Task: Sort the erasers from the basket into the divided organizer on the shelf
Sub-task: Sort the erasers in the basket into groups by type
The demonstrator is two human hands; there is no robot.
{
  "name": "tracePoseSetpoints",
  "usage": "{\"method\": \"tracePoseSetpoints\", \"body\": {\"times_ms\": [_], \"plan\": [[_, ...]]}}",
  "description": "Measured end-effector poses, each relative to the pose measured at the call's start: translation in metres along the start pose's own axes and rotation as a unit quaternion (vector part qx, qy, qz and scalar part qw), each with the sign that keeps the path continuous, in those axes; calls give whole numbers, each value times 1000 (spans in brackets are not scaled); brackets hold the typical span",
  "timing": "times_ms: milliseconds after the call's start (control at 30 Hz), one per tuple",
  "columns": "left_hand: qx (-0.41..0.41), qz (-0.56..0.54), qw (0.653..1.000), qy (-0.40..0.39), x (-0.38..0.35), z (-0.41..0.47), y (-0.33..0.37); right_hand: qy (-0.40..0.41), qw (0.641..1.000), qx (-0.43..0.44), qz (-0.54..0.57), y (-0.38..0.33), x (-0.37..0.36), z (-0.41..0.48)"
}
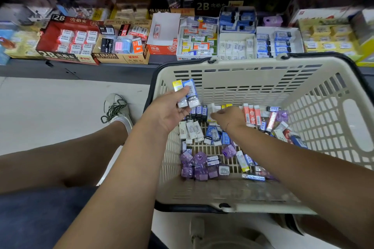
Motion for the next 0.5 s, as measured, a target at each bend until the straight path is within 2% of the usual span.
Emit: {"method": "tracePoseSetpoints", "body": {"times_ms": [67, 167, 267, 367, 500], "plan": [[-4, -3, 1000, -1, 1, 1, -2, -74, 997, 26, -7, -5, -8, -16], [-1, -6, 1000, 4, 3, 2, -6, -140, 990, -2, -14, -3, -28, -20], [-1, -5, 1000, 2, 6, 2, -7, -144, 989, -26, -28, -2, -45, -16], [-2, -9, 1000, -3, 7, 2, -7, -124, 985, 26, -120, -9, -54, -17], [-4, -1, 1000, 2, 7, 4, -8, -83, 979, 98, -159, -16, -50, -23]]}}
Point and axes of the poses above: each hand's wrist, its own z-axis towards the middle knuckle, its own x-axis out of the back of the hand, y = z × x, the point moved 4 cm from there along z, towards the middle knuckle, and after that the axes turned 14 degrees about -z, right-handed, at the moved point
